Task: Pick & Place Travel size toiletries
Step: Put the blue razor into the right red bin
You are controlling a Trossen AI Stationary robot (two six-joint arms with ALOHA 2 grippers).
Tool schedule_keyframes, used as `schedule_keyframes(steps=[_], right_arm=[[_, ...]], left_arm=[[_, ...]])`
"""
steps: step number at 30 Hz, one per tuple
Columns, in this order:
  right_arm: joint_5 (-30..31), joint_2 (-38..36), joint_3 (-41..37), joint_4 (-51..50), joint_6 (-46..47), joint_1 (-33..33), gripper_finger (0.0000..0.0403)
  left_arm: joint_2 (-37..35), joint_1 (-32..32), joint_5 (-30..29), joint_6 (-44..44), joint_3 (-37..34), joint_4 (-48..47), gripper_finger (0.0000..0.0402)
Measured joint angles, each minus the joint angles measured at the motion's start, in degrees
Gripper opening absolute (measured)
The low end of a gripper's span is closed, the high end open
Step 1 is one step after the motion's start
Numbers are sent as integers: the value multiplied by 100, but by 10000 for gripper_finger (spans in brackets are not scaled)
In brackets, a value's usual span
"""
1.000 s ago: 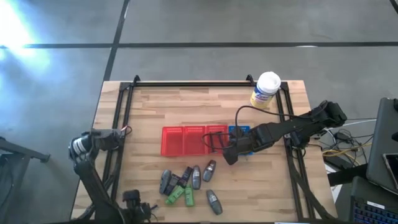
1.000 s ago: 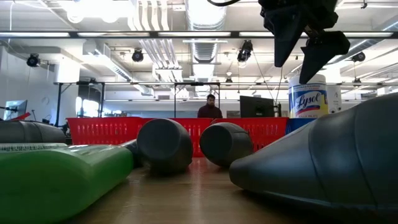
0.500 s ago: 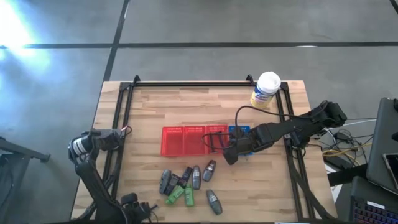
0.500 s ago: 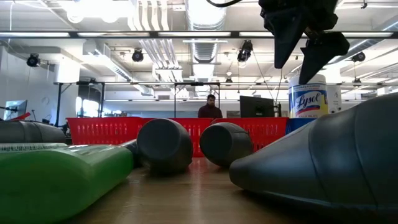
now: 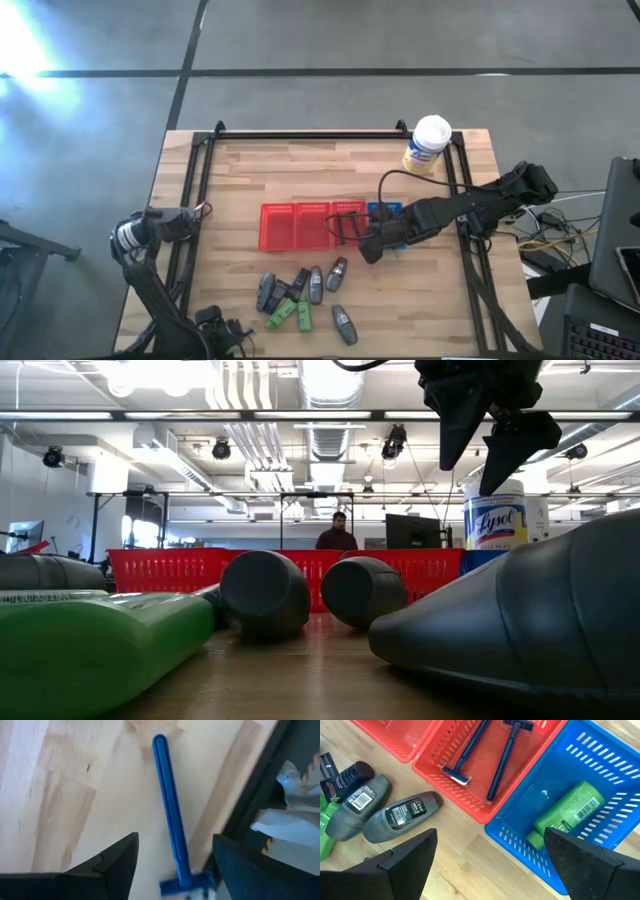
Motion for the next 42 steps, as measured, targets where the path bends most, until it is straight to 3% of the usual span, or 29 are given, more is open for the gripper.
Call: schedule_keyframes(steps=[12, 27, 35, 38, 42], right_arm=[[17, -1, 0, 13, -4, 1, 363], [15, -1, -4, 45, -4, 0, 356], [-64, -1, 45, 306, -161, 42, 333], [-300, -4, 55, 582, -333, 39, 325], [-525, -4, 55, 1148, -641, 39, 315]], left_arm=[[209, 26, 32, 108, -65, -4, 250], [200, 39, 53, 890, -85, 15, 38], [-149, 46, 71, 919, -115, -161, 32], [-587, 41, -264, 878, -142, -427, 32], [-1542, 93, -1279, 563, -584, -430, 32]])
